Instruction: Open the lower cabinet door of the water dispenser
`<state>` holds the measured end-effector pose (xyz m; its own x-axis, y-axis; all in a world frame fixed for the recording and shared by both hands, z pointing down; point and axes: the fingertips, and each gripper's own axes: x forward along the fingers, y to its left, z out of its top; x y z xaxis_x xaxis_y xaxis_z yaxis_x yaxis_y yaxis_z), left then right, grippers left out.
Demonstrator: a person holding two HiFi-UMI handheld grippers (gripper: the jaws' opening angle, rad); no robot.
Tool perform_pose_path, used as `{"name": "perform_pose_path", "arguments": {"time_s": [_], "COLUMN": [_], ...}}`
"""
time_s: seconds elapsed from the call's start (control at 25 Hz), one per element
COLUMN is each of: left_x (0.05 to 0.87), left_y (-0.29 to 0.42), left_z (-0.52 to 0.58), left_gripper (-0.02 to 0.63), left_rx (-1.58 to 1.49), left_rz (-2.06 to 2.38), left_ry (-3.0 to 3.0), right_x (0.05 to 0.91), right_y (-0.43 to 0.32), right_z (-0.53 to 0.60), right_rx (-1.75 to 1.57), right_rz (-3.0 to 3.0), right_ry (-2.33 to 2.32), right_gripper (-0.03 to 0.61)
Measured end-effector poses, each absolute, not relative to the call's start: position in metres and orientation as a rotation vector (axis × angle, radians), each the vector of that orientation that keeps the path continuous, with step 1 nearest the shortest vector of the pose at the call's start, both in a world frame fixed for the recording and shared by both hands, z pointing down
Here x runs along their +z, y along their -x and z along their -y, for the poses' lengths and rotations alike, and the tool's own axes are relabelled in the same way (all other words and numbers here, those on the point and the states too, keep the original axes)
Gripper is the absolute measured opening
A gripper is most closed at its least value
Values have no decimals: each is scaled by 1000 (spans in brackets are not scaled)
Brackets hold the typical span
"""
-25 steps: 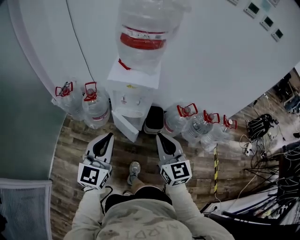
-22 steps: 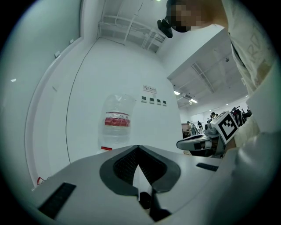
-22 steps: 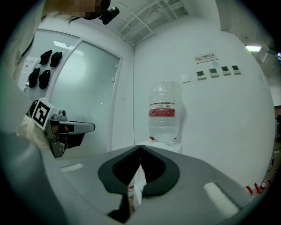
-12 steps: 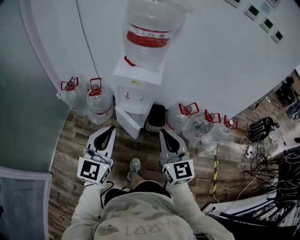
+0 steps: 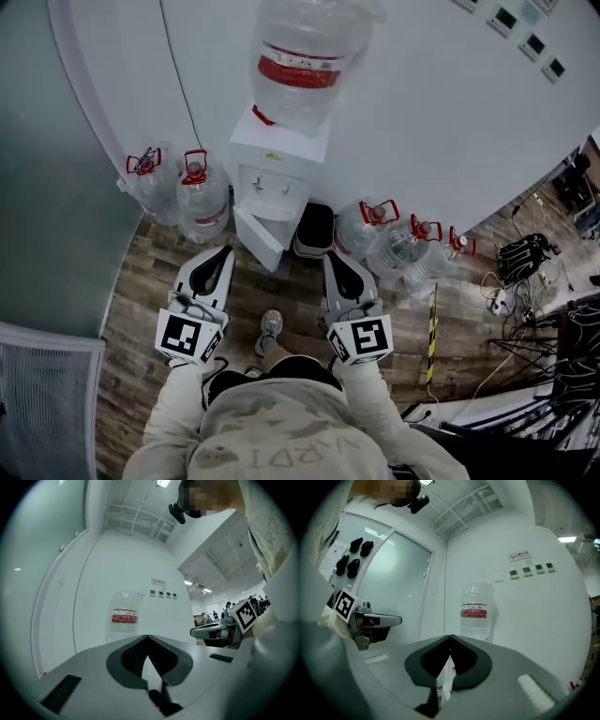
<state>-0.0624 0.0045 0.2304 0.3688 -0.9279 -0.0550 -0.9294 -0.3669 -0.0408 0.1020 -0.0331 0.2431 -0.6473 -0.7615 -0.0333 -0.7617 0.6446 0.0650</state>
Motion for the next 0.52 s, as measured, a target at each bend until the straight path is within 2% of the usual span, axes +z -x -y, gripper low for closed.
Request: {"name": "perform_pose_path", "arguments": {"time_s": [0.52], "left_x": [228], "left_y": [66], "left_z": [-20], "left_gripper": [2], "left_rx": [35], "left_rz": [-1742], "left_ry": [2536], "right_x": [240], "right_y": [-100], "right_z": [18], "right_rx": [102], "right_rz": [-2816], "right_ry": [1316], "right_gripper": [8]}}
